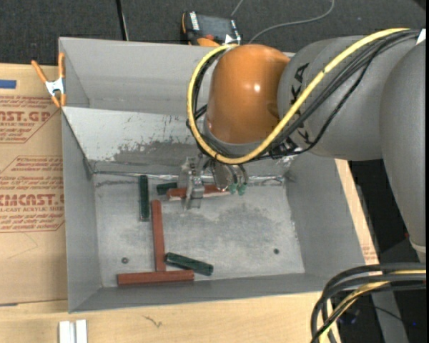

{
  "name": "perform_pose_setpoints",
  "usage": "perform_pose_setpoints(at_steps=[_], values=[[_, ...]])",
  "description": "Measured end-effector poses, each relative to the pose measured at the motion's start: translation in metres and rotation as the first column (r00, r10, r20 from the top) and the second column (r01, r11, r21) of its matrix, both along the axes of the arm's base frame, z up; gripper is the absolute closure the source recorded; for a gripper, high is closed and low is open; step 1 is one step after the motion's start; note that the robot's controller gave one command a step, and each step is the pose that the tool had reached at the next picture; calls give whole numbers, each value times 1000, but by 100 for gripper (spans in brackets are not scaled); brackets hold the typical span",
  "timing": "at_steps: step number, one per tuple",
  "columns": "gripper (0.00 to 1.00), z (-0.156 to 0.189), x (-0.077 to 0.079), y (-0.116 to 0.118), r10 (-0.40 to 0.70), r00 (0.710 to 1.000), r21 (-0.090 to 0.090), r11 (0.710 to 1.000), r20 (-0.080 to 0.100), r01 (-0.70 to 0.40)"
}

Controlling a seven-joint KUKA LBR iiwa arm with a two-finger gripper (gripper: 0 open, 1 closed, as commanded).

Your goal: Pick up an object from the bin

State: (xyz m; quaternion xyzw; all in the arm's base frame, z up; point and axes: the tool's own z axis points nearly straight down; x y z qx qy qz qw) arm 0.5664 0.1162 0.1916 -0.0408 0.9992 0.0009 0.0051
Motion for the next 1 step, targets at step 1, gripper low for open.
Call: perform_pose_setpoints(at_steps=[1], values=[[100, 121, 6, 29, 217, 976, -2, 976, 1, -217]])
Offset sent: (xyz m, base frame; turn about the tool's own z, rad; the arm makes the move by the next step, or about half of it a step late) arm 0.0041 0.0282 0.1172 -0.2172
